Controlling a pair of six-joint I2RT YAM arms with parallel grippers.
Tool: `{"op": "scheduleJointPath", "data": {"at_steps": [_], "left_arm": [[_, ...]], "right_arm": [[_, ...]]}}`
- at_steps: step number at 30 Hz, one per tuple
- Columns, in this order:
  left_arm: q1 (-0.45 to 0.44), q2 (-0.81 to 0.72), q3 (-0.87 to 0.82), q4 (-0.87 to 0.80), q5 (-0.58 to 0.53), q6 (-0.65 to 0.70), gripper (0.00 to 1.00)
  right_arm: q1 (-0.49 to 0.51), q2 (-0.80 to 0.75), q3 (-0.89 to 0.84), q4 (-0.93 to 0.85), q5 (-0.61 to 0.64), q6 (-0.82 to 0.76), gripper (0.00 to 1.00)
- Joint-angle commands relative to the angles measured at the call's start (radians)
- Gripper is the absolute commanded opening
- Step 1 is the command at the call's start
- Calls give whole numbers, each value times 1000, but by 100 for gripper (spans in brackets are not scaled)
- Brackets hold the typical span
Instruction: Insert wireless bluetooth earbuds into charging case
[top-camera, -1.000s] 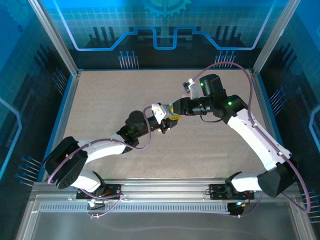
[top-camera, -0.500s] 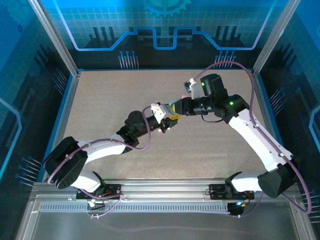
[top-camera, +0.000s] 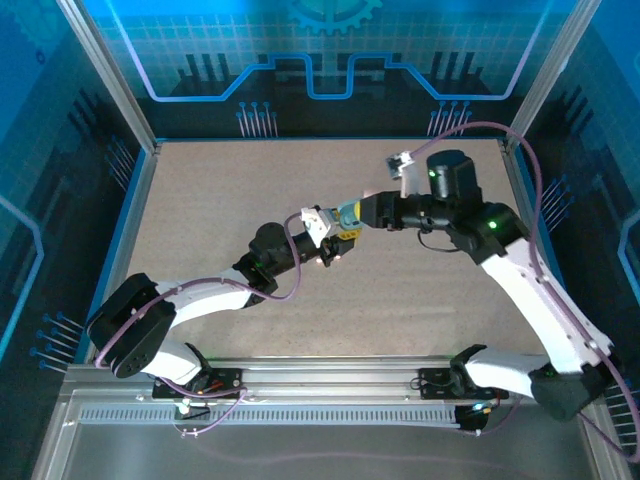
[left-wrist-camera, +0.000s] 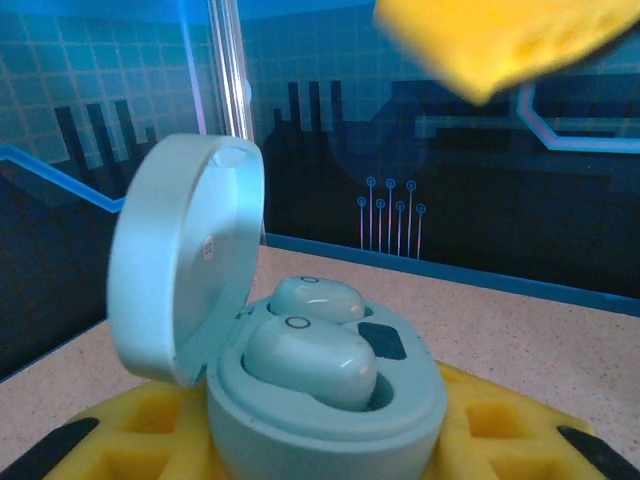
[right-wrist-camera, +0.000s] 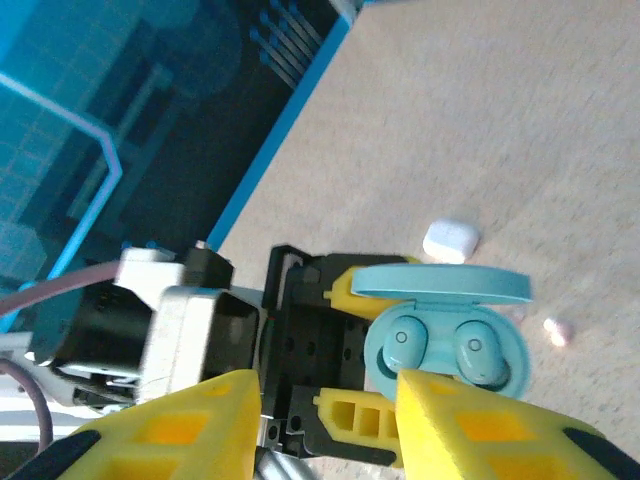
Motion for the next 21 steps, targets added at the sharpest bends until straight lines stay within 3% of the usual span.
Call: {"op": "scheduleJointPath", "data": {"at_steps": [1,4,11,21], "left_arm": [[5,-31,-12,54,26,-12,30],[7,-31,-12,62,93,-7,30],[9,-25,52,-30,264,-21,30],[8,-37,95,-115,348,-32,30]], "right_arm": [[-38,-70,-52,30,141,17,44],[-109,-113,-107,33,157,84,46],[-251,-139,-183,59,33,194,51],[-279,-38,-153,66,-145,225,58]]}}
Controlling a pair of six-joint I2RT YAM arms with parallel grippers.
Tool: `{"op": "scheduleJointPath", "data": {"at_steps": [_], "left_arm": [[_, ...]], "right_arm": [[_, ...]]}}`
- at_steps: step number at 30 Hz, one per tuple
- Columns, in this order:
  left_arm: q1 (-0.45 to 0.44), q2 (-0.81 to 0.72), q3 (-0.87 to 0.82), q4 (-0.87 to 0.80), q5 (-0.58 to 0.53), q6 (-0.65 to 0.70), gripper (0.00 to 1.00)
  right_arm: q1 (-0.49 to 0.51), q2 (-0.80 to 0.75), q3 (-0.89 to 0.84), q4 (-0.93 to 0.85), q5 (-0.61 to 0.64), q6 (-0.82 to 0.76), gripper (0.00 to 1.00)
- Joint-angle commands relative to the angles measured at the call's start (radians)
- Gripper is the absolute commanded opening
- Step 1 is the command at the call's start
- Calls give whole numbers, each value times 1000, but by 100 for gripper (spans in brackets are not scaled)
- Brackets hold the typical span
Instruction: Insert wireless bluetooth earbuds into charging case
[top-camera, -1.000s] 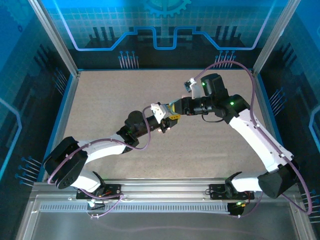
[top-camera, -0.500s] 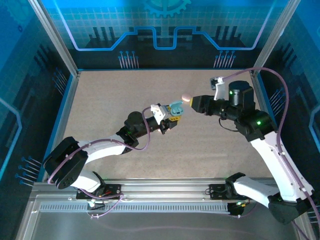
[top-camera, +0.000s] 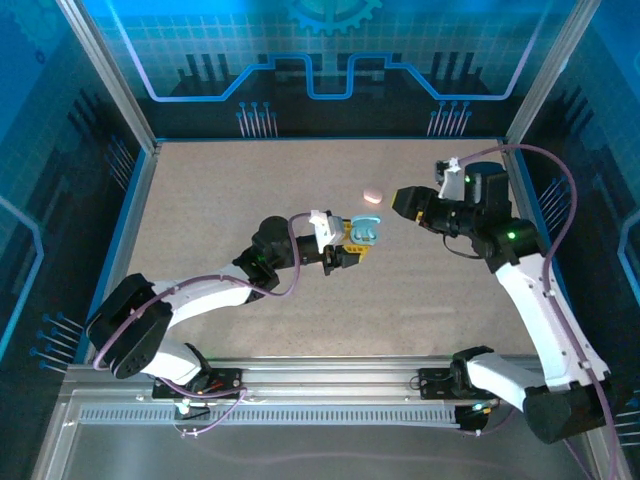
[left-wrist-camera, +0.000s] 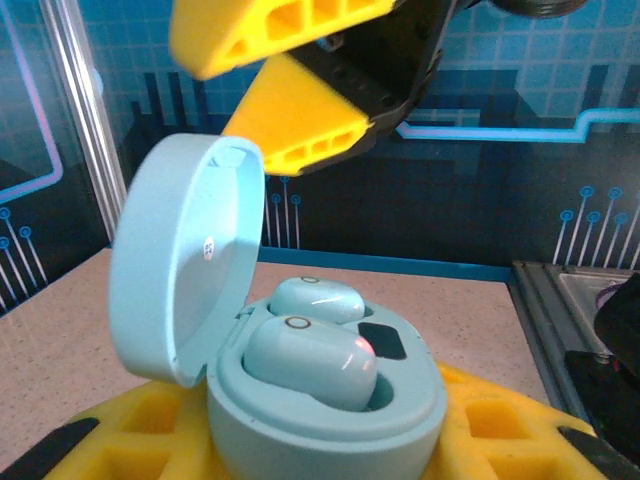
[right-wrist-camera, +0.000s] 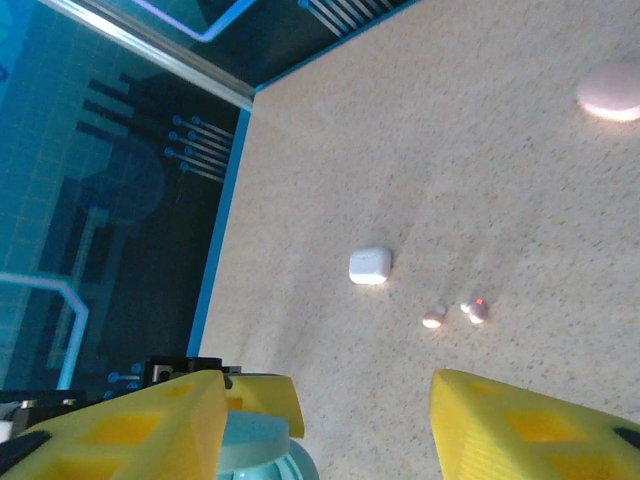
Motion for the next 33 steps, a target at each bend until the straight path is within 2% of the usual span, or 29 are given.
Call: {"op": "scheduleJointPath", "data": {"at_steps": [1,14,22,33], "left_arm": [[6,-35,35,-9,54,-9,30],[6,-49,41,-8,13,-12,30],[12,-48,34,15,-20,-28,30],[52,-41,13,117,-25,-132,30]], "right_arm": [[-8,38,33,0,-81,19,58],[56,159,104,-76,-163,-54,59],[68,165,111,-79,-199,-75,59],[68,152,85,-43,-302,-78,58]]}}
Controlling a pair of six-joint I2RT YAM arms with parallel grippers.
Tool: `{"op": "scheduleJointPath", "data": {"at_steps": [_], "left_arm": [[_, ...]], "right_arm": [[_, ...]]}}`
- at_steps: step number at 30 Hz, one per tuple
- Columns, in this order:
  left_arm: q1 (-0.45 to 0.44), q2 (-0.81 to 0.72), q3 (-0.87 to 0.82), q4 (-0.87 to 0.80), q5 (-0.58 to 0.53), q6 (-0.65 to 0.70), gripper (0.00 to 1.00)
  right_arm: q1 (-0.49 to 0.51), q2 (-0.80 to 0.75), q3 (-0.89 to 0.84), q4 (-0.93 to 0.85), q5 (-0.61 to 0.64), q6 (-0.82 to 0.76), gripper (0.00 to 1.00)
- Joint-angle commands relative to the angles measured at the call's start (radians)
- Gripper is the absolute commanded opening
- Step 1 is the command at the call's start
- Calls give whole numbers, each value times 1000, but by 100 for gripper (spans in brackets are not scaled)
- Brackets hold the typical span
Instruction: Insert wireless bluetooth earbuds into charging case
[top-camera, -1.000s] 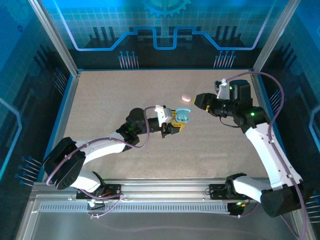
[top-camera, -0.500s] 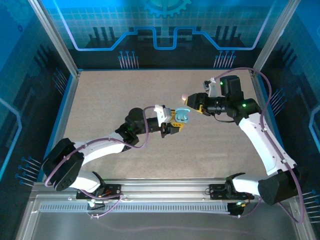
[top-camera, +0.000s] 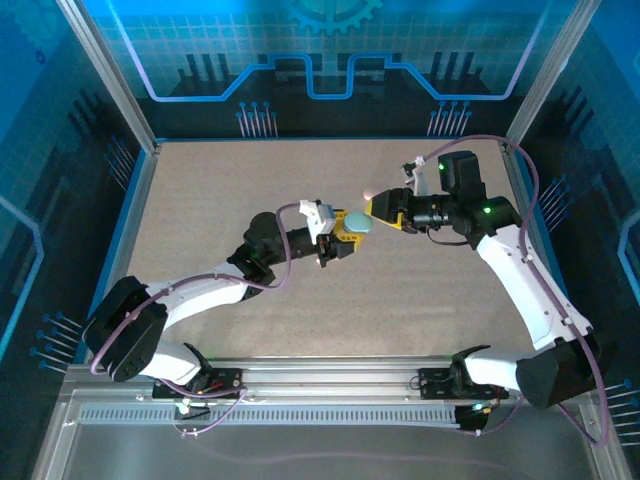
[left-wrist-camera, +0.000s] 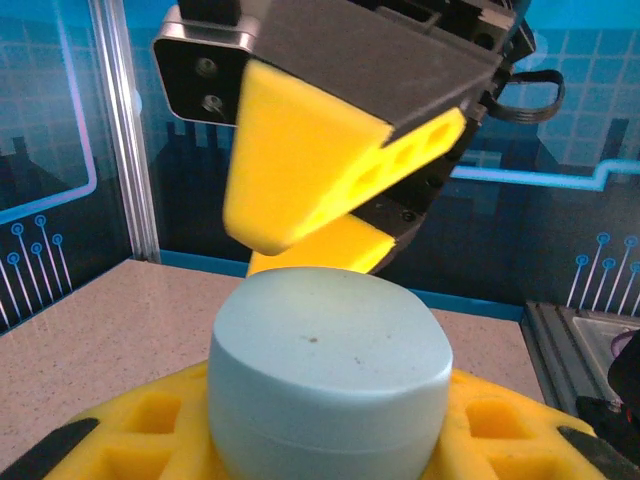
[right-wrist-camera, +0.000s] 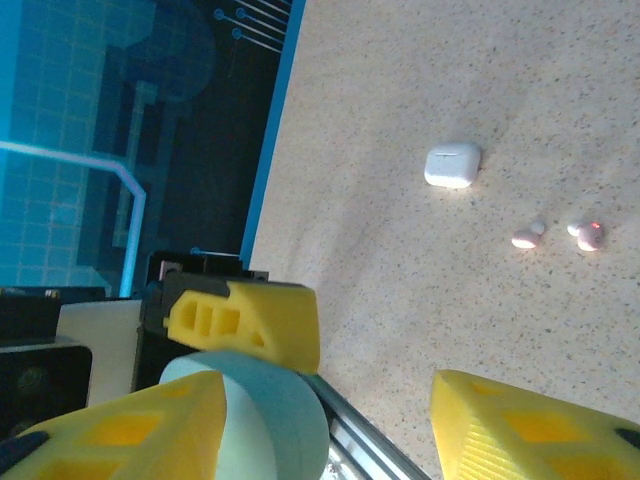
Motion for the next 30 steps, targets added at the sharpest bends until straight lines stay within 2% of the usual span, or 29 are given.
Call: {"op": "scheduleJointPath", "data": {"at_steps": [1,8,14,23,26,30], "left_arm": [[11,-18,10,79,-5,-45,30],[21,-16,3,129,1,-82,31],[23,-19,1,136,-2,-84,31],[22,-25,-2,131,-38,-65,32],[23,-27,-5,126,-46,-62,32],[22,-32,-12,115,-60,-53,33]], "right_arm": [[10,-11,4,29,-72,-1,58],[13,9,-74,224,-246,123,58],[20,40,-104,303,-312,184,55],[49,62,-92,308,-367,168,54],[50,59,-89,298,-365,159,50],[48,58,-79,254,-336,131,36]]}}
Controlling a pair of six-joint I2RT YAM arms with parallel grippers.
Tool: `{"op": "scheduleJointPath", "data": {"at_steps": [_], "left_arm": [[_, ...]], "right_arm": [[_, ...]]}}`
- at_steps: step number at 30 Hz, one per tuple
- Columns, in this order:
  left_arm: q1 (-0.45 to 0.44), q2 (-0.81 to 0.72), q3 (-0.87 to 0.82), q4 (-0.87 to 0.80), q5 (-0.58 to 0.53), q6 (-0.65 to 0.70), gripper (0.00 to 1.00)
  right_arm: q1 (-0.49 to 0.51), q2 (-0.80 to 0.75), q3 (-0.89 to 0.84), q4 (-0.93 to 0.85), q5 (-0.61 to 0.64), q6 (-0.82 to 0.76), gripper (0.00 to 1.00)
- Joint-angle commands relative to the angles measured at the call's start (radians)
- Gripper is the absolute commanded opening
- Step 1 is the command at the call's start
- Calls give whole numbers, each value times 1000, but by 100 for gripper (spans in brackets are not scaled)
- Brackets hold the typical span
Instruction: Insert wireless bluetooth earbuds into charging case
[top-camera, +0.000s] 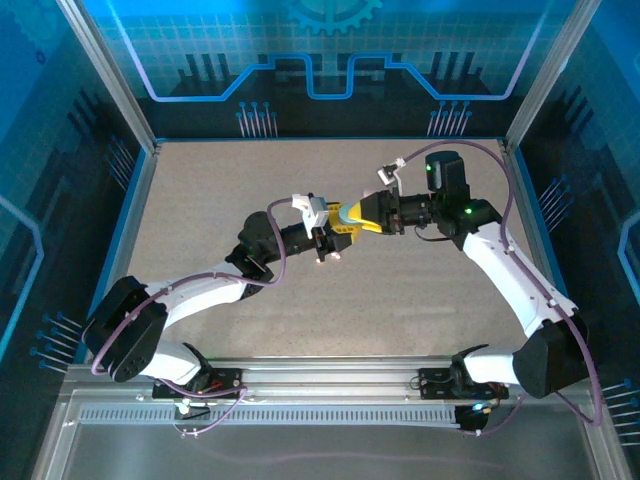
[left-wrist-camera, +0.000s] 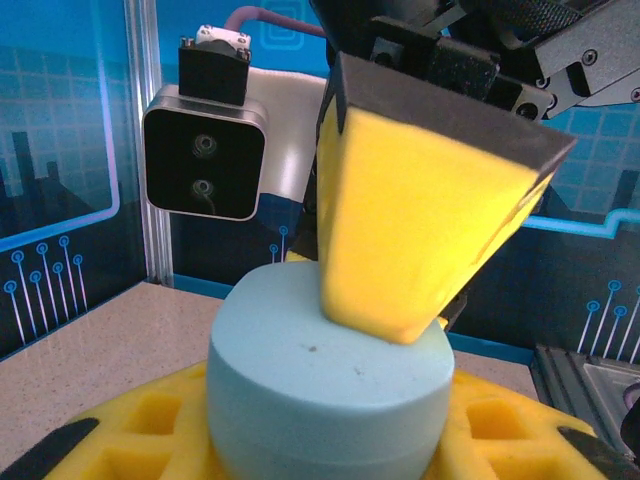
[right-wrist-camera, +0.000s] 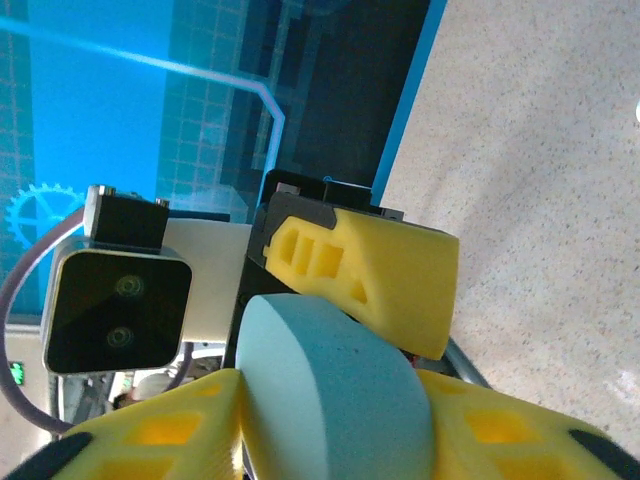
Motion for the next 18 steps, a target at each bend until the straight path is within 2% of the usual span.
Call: {"op": "scheduleJointPath", "data": {"at_steps": [1,5,7,15,18], "left_arm": [[6,-32,-10,33,-36,17,33],[5,-41,-13,-2,-39,35,37],[6,-46,-14,-16,-40,44,40],[6,-67,-20,-104,-61,86,62],[5,-86,-31,-131,-79,110,65]], "right_arm": [[7,-2,12,-45,11,-35,34],[-9,-18,4,-34,59,-22,22],[-14,-29,-9,-6,73,-4,21],[-63,-94,-67,79,162,37,19],[-101,-140,-102,100,227,41,19]]}}
